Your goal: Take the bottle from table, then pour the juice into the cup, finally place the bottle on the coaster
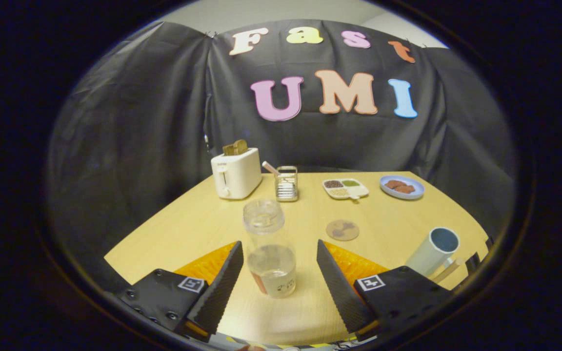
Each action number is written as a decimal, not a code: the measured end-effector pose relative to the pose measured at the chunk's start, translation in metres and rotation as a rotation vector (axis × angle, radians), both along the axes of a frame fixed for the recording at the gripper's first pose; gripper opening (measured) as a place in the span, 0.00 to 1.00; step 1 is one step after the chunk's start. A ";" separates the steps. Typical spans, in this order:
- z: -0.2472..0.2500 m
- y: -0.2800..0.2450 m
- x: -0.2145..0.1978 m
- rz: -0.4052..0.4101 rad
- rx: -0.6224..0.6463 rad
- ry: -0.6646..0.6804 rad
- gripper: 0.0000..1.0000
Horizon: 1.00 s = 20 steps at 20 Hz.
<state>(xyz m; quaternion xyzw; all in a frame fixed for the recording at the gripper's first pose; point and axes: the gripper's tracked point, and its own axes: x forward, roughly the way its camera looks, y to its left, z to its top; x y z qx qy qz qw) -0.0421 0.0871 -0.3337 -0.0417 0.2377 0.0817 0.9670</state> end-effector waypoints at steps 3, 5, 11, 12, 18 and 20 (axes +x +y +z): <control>-0.035 0.003 0.003 0.017 -0.012 0.065 0.97; -0.052 0.003 0.008 0.007 0.005 0.093 0.97; -0.086 0.010 0.019 -0.020 0.040 0.170 0.87; -0.081 0.008 0.017 -0.019 0.035 0.174 0.85; -0.079 0.008 0.028 -0.057 0.092 0.203 0.79; -0.076 0.007 0.031 -0.066 0.094 0.195 0.79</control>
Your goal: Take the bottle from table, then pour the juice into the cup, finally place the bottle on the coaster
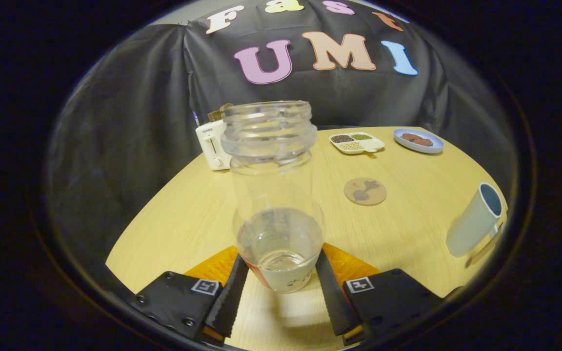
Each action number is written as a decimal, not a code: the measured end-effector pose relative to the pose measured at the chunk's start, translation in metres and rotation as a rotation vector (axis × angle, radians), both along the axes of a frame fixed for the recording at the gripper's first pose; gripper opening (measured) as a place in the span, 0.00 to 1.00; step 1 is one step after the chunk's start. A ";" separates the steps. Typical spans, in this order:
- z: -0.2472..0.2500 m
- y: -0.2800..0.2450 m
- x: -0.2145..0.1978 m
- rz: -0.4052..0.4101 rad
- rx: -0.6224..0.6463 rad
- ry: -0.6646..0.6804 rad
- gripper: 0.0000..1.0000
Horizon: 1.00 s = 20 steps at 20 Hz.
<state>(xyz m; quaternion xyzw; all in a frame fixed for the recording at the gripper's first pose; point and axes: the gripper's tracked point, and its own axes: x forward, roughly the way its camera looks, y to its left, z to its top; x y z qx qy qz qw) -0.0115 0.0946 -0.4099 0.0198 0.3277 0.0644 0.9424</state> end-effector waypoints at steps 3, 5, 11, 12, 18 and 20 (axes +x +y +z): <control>0.009 -0.003 0.004 -0.017 0.007 -0.018 0.79; 0.016 -0.004 0.007 -0.028 0.012 -0.028 0.79; 0.041 -0.012 0.014 -0.092 0.068 -0.059 0.79; 0.045 -0.014 0.015 -0.107 0.088 -0.063 0.79; 0.075 -0.020 0.024 -0.211 0.264 -0.079 0.78; 0.082 -0.024 0.027 -0.248 0.324 -0.077 0.78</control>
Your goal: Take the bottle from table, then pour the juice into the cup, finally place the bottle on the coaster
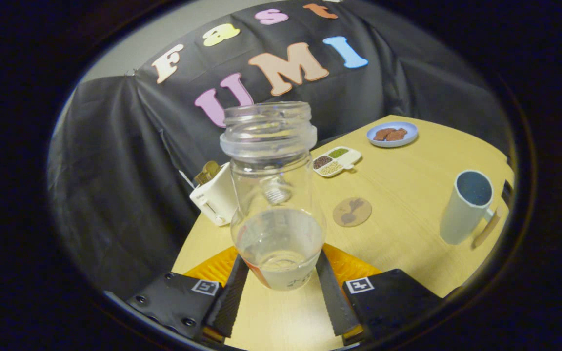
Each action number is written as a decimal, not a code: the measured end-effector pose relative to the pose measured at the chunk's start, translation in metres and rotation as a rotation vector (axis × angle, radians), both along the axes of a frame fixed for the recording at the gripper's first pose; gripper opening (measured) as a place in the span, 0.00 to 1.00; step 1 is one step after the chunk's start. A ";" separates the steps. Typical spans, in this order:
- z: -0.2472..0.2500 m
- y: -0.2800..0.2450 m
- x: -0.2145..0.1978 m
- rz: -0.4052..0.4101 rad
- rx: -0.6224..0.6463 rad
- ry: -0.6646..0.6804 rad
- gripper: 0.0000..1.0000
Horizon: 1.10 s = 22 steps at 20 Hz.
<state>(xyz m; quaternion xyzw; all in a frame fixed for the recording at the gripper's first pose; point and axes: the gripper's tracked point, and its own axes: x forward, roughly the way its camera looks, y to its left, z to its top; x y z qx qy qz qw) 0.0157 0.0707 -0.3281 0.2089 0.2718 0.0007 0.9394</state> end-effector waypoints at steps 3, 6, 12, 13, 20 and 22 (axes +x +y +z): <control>0.009 -0.003 0.009 -0.036 0.092 -0.004 0.78; 0.016 -0.008 0.019 -0.077 0.206 0.001 0.78; 0.036 -0.035 0.037 -0.230 0.405 -0.043 0.78; 0.039 -0.042 0.040 -0.260 0.441 -0.052 0.78; 0.050 -0.081 0.062 -0.413 0.617 -0.100 0.78; 0.053 -0.089 0.068 -0.447 0.660 -0.113 0.78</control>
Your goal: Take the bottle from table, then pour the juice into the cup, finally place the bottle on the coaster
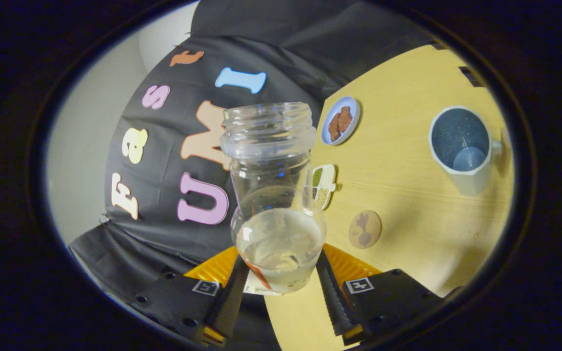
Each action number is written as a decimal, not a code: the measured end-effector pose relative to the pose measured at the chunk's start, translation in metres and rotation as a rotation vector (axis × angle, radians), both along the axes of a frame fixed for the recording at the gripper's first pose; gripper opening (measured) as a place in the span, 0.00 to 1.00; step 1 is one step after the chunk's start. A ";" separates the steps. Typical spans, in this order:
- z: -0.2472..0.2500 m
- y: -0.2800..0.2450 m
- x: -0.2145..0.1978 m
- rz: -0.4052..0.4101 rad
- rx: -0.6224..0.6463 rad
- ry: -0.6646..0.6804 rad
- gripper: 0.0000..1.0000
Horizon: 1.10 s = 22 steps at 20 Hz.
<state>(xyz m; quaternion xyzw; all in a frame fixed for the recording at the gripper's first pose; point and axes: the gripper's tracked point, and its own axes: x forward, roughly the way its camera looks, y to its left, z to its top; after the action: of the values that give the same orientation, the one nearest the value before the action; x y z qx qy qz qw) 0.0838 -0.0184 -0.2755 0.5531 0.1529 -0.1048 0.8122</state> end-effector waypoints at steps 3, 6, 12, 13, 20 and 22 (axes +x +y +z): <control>0.002 -0.014 0.007 -0.058 0.067 -0.017 0.78; 0.000 -0.026 0.002 -0.112 0.123 -0.027 0.78; -0.005 -0.035 0.009 -0.184 0.240 -0.039 0.78; -0.004 -0.035 0.009 -0.192 0.256 -0.044 0.78; 0.005 -0.045 0.015 -0.259 0.349 -0.088 0.78; 0.008 -0.048 0.015 -0.278 0.370 -0.101 0.78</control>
<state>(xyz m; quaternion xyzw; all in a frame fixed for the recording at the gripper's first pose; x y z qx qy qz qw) 0.0988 -0.0661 -0.2670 0.7128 0.0511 -0.1583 0.6813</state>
